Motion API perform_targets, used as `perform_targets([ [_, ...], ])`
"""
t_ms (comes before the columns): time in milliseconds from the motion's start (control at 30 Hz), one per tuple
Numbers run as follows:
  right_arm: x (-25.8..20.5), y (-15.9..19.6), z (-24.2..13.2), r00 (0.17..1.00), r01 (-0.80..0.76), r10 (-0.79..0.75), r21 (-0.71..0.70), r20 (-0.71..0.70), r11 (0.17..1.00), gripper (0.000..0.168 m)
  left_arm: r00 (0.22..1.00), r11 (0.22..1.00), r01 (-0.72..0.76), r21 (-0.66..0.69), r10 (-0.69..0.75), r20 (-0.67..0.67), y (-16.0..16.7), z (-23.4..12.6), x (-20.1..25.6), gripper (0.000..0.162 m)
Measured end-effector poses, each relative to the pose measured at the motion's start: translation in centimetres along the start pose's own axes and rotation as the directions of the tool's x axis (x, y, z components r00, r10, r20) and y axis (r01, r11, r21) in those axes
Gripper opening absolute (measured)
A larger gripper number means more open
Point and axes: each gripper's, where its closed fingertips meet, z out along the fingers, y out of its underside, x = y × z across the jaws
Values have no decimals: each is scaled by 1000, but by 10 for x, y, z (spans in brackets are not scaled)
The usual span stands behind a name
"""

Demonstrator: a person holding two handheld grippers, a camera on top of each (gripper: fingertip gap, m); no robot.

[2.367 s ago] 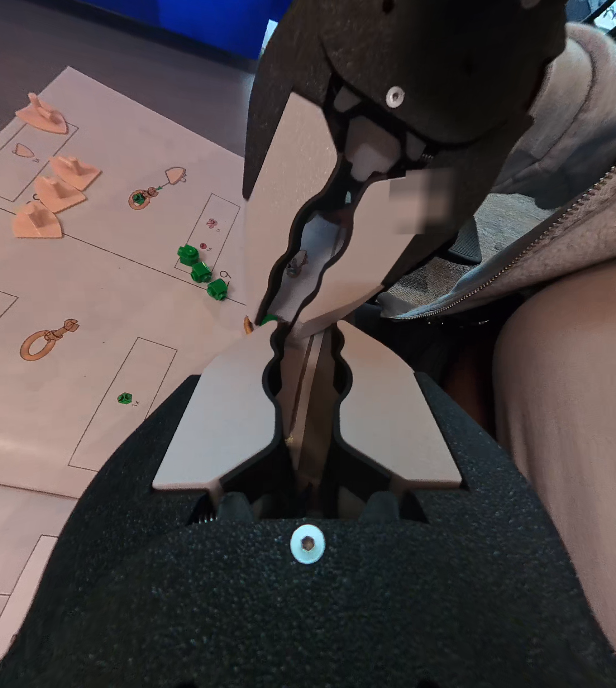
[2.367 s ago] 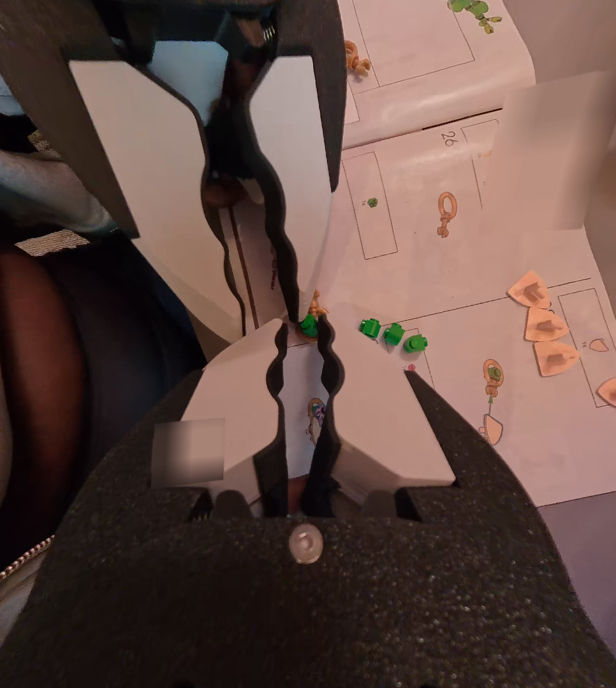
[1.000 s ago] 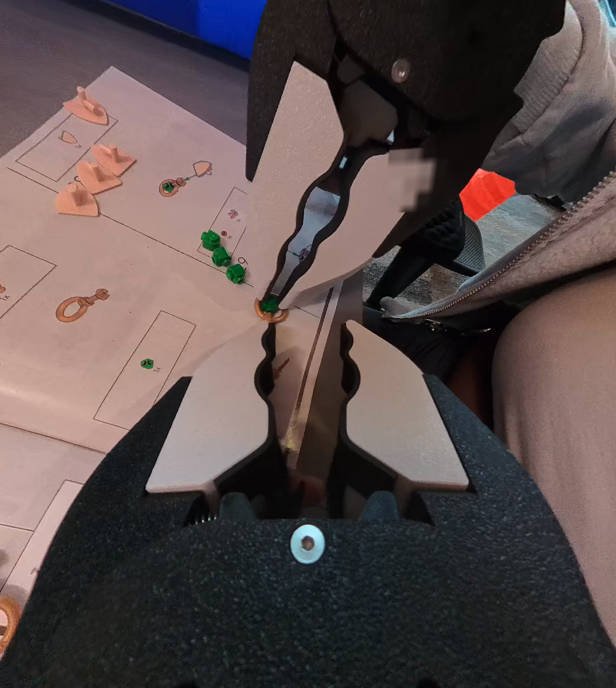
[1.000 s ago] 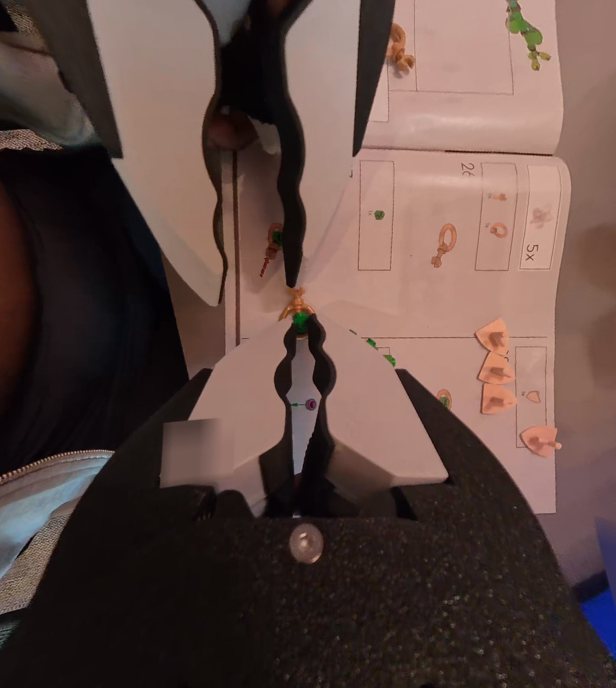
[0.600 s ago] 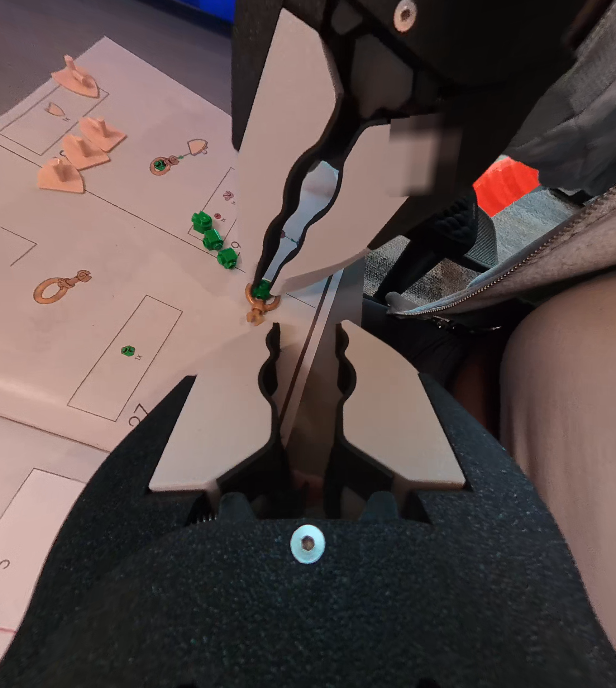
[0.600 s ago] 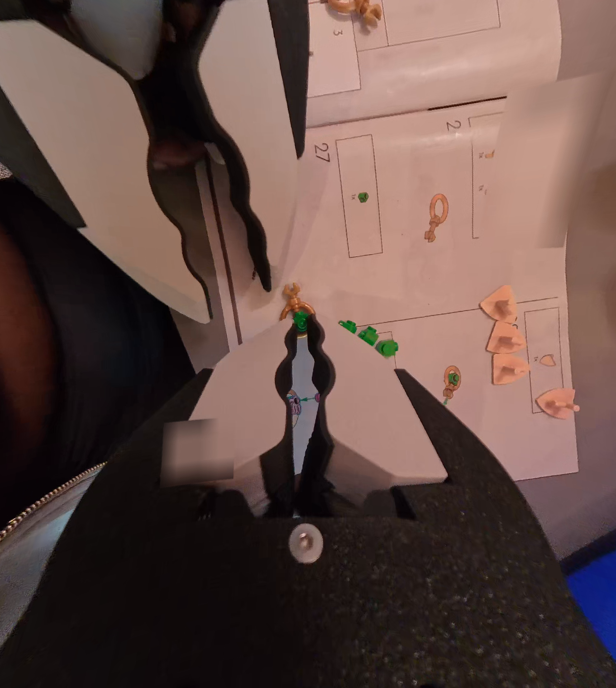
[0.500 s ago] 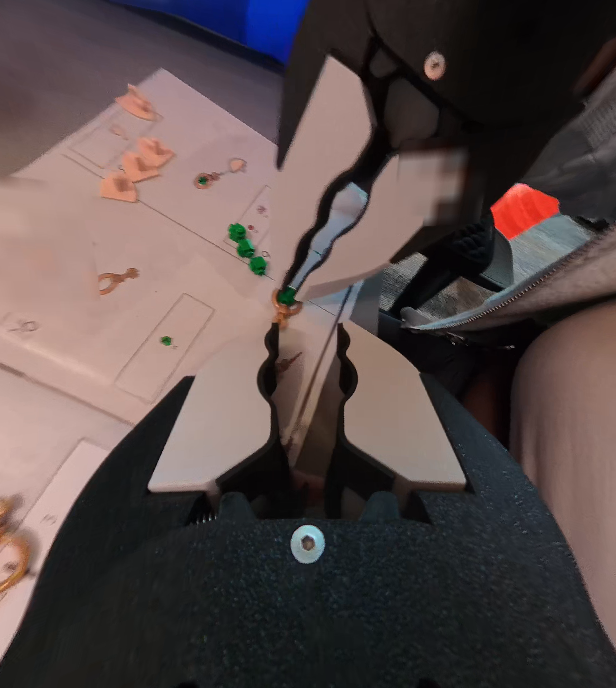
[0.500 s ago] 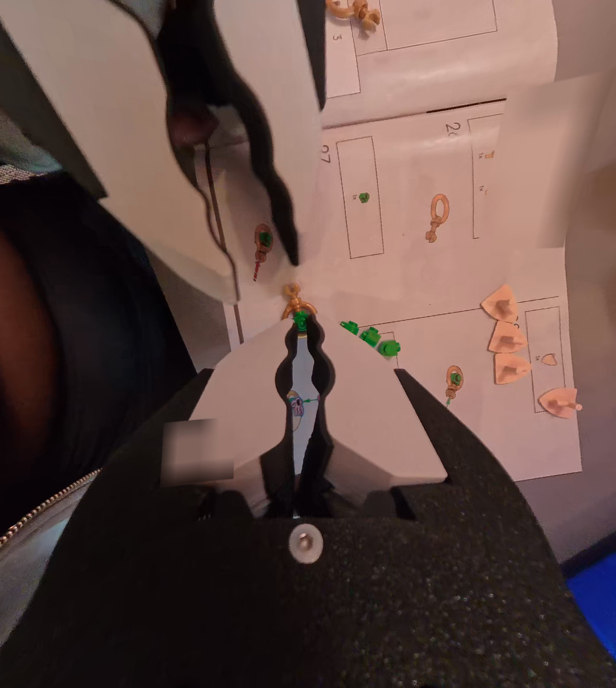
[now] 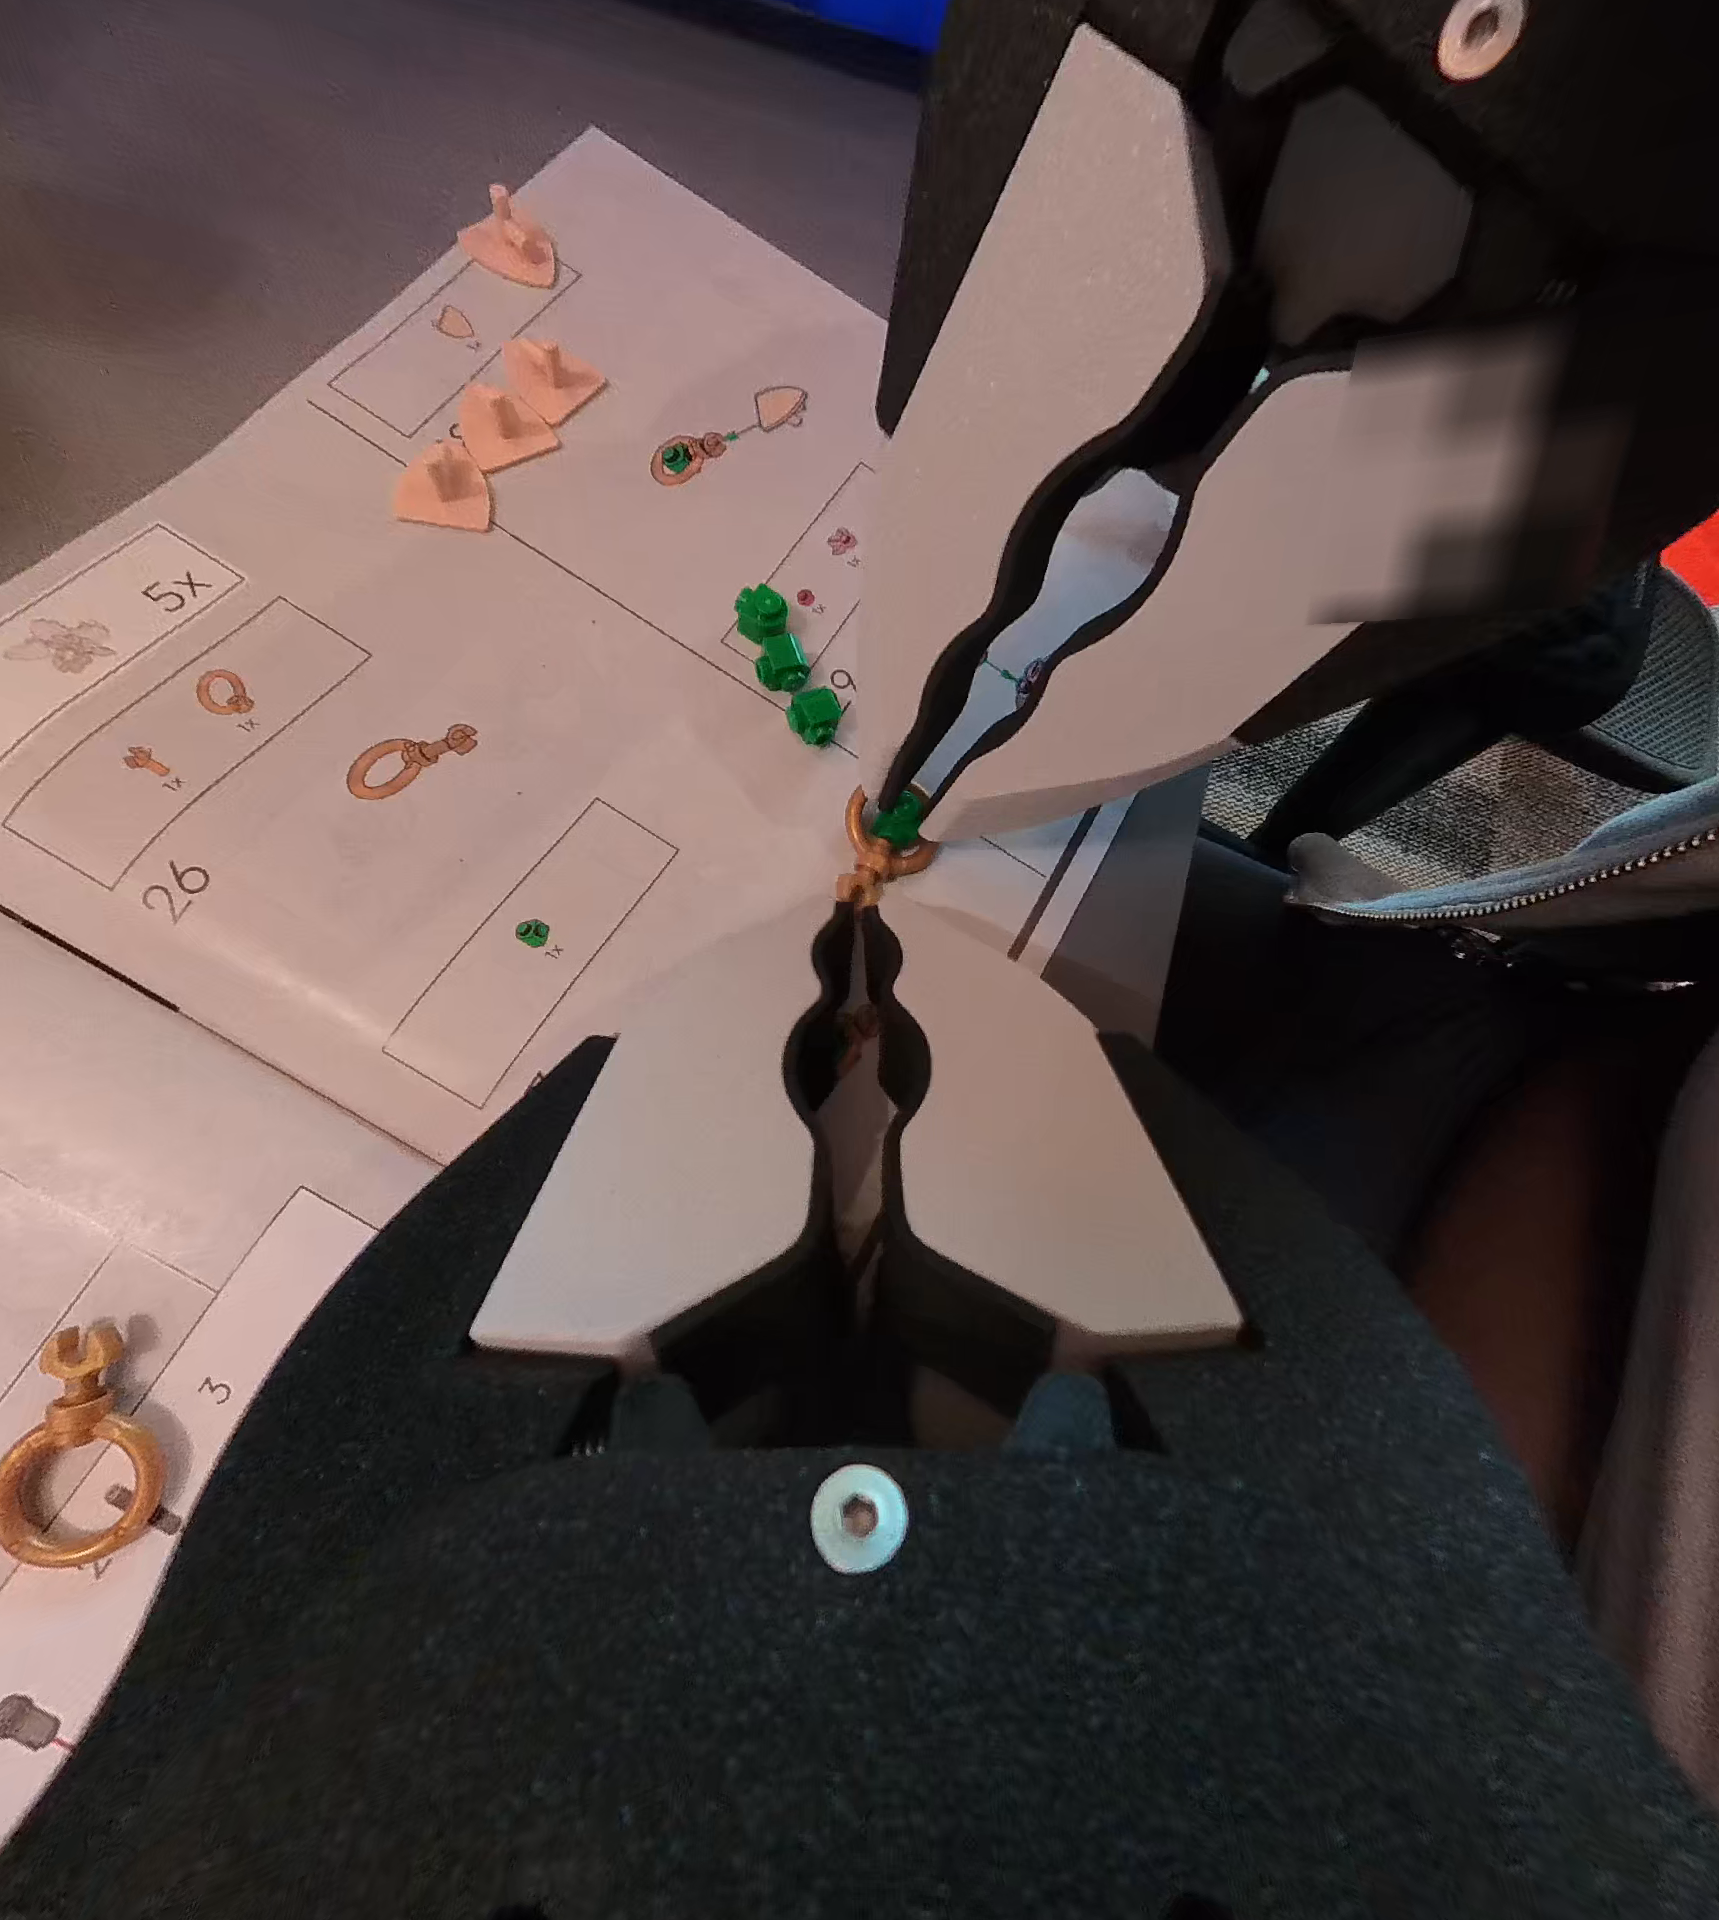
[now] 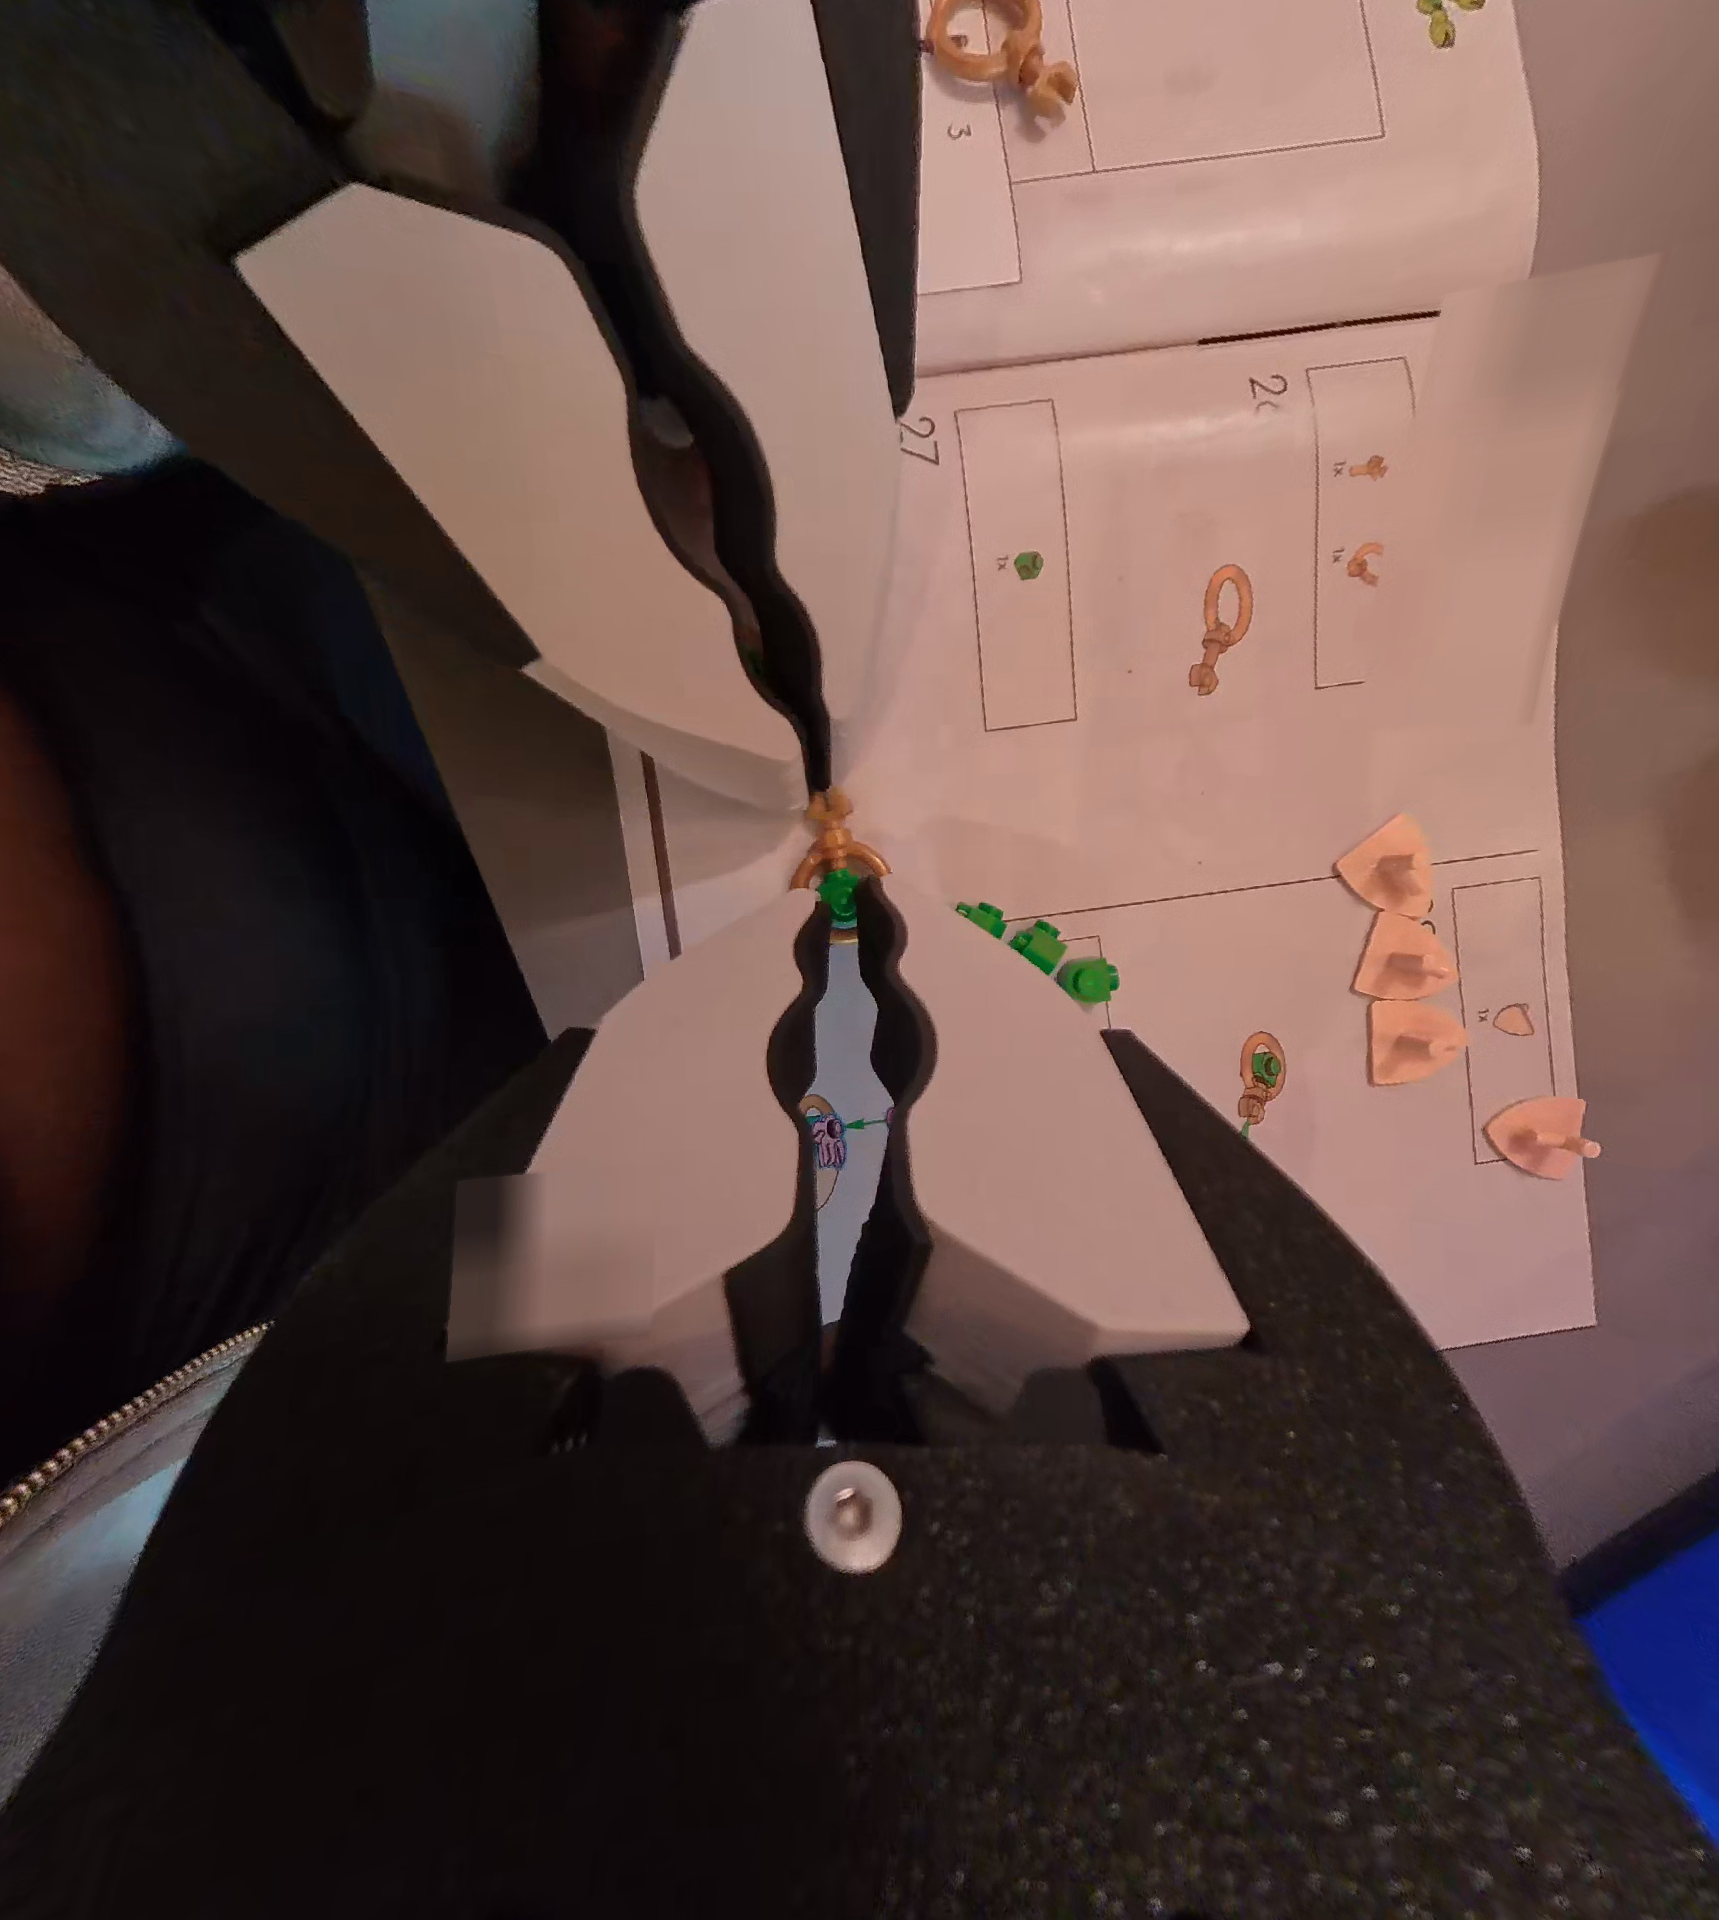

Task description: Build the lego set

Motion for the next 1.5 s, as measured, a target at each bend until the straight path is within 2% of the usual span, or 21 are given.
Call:
perform_targets([
  [100,0,-1,0,1000,0,0,3,-3,1000,6,1000,1000,9,4,-9,0,0,0,-1,0],
  [233,0,-1,1,997,-80,80,14,-4,997,5,1000,1000,27,7,-27,-17,-1,0,-1,0],
  [533,2,-2,1,984,-75,78,28,-158,997,5,988,995,99,-4,-99,-123,-1,-2,3,0],
  [700,1,-2,1,993,13,-8,43,-117,999,5,985,995,101,-5,-101,-141,-1,-2,4,0],
  [800,1,-3,1,989,137,-134,49,-70,989,5,980,995,99,-16,-101,-169,-1,-3,4,0],
  [933,4,-5,2,934,355,-354,11,-53,935,4,968,994,101,-45,-108,-228,-1,-4,4,0],
  [1067,-11,-9,8,891,445,-451,98,52,890,0,950,991,118,-68,-132,-282,-1,-4,5,0],
  [1167,5,-7,3,908,415,-417,73,25,907,3,939,989,120,-90,-142,-313,-1,-4,5,0],
  [1300,5,-14,-16,955,273,-289,183,72,945,5,931,987,130,-99,-156,-331,-2,-4,5,0],
  [1500,20,4,-13,990,130,-137,135,46,982,5,932,986,133,-98,-158,-326,-4,-4,2,3],
])
